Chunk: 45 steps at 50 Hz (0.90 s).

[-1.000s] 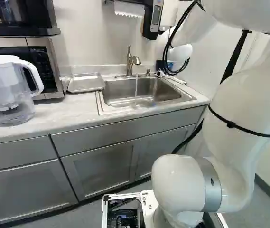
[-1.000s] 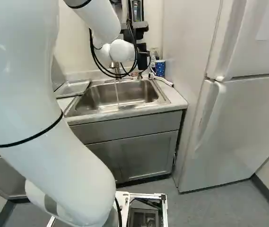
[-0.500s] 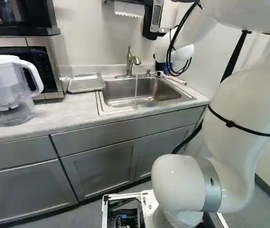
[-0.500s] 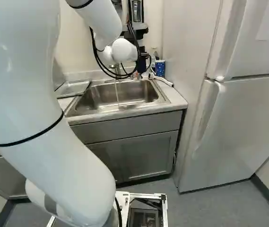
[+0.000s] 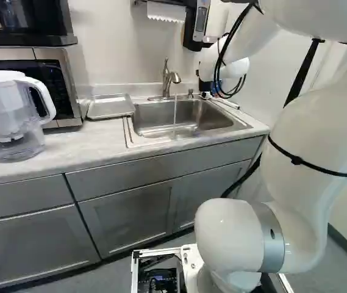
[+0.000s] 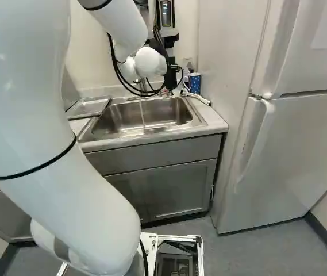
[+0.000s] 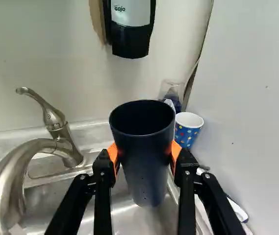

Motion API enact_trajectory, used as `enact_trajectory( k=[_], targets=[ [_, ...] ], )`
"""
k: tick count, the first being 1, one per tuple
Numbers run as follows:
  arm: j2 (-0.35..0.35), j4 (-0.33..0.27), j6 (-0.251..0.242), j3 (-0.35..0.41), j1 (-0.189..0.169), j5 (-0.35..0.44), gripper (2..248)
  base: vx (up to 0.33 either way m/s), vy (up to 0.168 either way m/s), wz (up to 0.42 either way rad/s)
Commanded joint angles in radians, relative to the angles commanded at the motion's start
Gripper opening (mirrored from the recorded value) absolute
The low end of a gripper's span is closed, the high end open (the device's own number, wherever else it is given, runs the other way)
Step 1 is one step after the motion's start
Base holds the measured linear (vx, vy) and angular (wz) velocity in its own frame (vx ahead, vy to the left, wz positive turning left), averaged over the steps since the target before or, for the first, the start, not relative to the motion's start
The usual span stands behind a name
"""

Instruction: Rinse the cup and place it in the tray

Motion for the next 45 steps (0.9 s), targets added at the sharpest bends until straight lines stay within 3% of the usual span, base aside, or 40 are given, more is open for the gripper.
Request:
enact_trajectory(
  k=[19, 45],
  targets=[
    [-0.003, 0.0, 0.0, 0.036, -0.001, 0.004, 121, 0.0, 0.0, 0.0],
    [0.042, 0.0, 0.0, 0.139, -0.006, 0.06, 121, 0.0, 0.0, 0.0]
  ],
)
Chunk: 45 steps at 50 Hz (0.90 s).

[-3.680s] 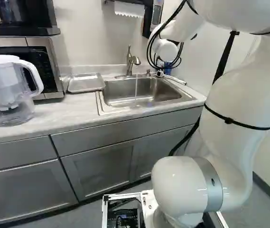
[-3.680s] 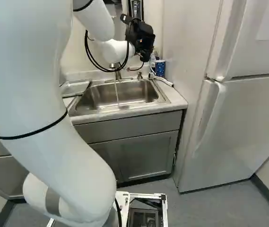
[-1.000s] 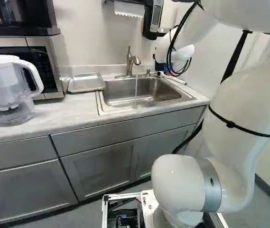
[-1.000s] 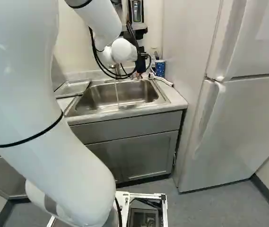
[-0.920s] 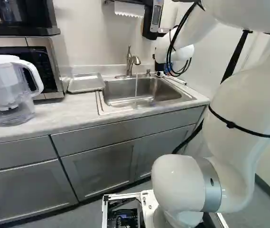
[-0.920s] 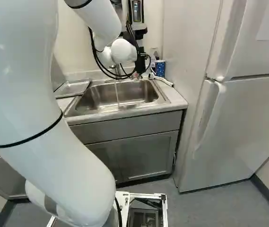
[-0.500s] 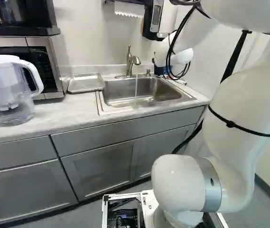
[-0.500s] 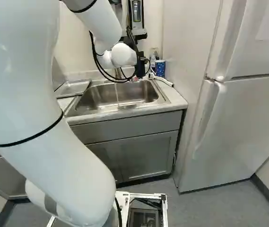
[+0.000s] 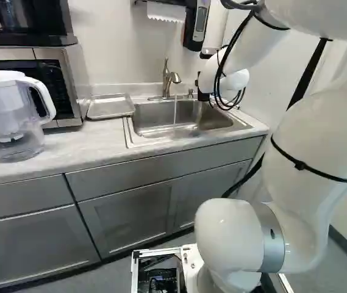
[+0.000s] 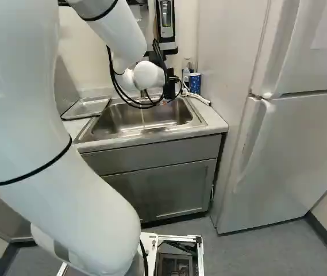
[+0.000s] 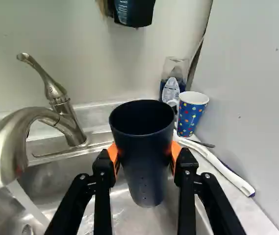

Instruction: Rinse the cup and place it in the tray

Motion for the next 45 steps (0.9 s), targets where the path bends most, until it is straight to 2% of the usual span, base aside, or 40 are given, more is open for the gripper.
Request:
enact_trajectory(
  k=[18, 45],
  targets=[
    [0.018, 0.0, 0.0, 0.058, -0.003, 0.04, 121, 0.0, 0.0, 0.0],
    [0.032, 0.0, 0.0, 0.131, 0.015, 0.129, 121, 0.0, 0.0, 0.0]
  ],
)
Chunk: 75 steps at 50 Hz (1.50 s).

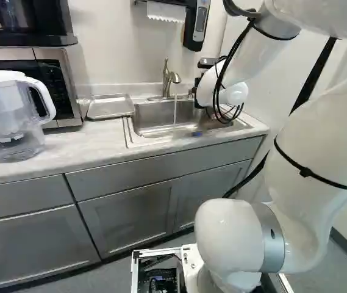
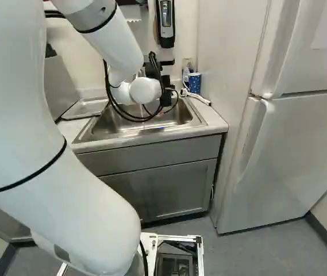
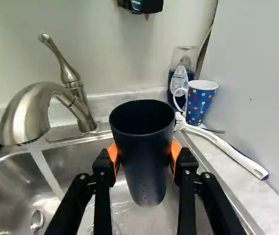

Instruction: Rinse the cup and place it in the tray

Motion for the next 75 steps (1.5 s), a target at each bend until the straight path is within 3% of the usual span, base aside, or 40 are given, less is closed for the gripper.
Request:
enact_trajectory(
  k=[32, 75],
  targets=[
    [-0.026, 0.0, 0.0, 0.047, 0.025, 0.075, 121, 0.0, 0.0, 0.0],
    [-0.046, 0.0, 0.0, 0.07, 0.073, 0.108, 121, 0.0, 0.0, 0.0]
  ],
)
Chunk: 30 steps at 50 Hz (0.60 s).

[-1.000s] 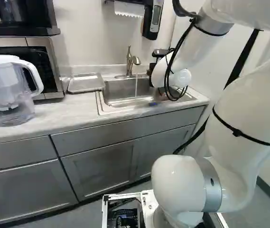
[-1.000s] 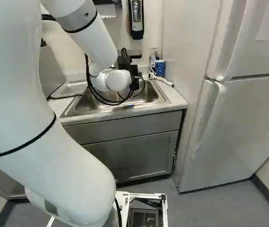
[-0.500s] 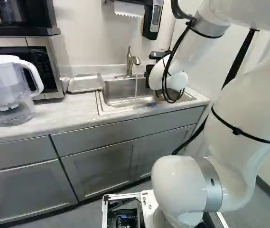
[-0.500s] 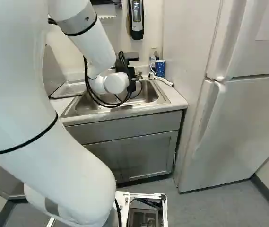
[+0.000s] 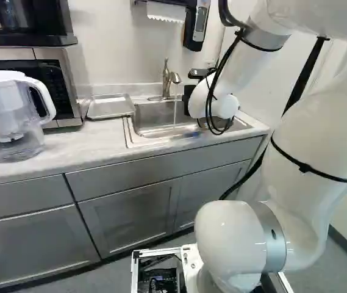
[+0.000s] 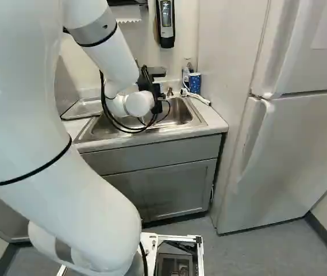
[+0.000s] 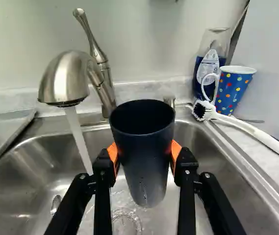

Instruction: Rinse the cup and place it in the tray

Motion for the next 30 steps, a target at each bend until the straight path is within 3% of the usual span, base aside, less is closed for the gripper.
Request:
enact_trajectory(
  k=[30],
  targets=[
    [0.017, 0.0, 0.0, 0.029, 0.04, 0.04, 121, 0.0, 0.0, 0.0]
  ],
)
